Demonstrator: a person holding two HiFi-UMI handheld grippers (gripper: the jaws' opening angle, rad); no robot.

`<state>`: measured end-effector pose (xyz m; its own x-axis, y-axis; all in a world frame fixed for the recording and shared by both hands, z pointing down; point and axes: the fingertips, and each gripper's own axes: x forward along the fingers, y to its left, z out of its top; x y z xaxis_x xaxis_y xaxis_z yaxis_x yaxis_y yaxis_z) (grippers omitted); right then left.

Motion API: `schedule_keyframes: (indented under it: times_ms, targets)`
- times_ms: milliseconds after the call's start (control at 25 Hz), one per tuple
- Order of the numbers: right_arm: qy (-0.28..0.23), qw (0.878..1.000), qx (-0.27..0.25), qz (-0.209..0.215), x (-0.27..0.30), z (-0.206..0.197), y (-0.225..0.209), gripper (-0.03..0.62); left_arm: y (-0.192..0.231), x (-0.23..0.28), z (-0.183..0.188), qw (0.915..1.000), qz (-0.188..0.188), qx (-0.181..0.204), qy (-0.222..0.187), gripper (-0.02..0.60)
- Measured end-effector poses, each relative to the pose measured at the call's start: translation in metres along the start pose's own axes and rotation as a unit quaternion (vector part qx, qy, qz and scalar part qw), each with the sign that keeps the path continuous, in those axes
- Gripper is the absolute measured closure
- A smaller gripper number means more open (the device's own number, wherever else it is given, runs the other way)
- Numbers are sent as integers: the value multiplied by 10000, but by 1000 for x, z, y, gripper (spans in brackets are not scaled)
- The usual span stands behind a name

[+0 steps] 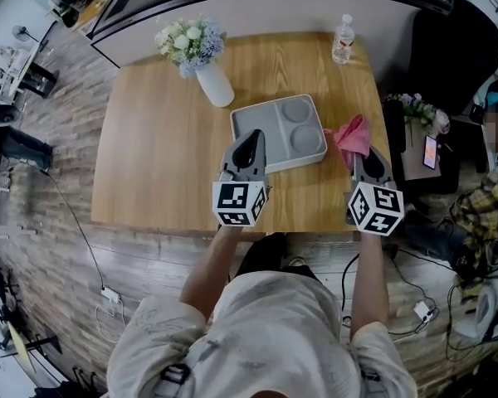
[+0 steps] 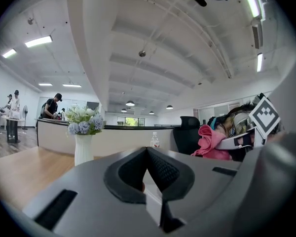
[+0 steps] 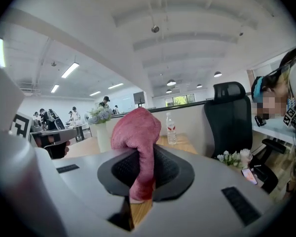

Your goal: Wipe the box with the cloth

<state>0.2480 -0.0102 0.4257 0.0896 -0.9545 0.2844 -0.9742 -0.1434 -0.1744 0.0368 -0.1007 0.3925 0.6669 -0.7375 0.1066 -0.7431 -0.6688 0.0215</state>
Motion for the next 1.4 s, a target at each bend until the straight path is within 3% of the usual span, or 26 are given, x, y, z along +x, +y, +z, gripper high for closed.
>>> schedule_keyframes:
  times_ms: [280,440,680,1400]
  targets:
    - [-1225,9920,-295,-69,-40,40,0,531,-21,-16,17,9989,13,238,-404,572]
    - [-1626,9855,-431,-205,-54,54,-3,531,-24,-24,27,9973,58,295,-663,572]
    - [-1687,9842,-486,-236,-61,57,-9,531,-29,-29,37,9948,93,361,-952,571]
    - [-1682,9839,-525,-298,-69,55,-10,530,-29,-32,42,9939,91,350,-1037,572]
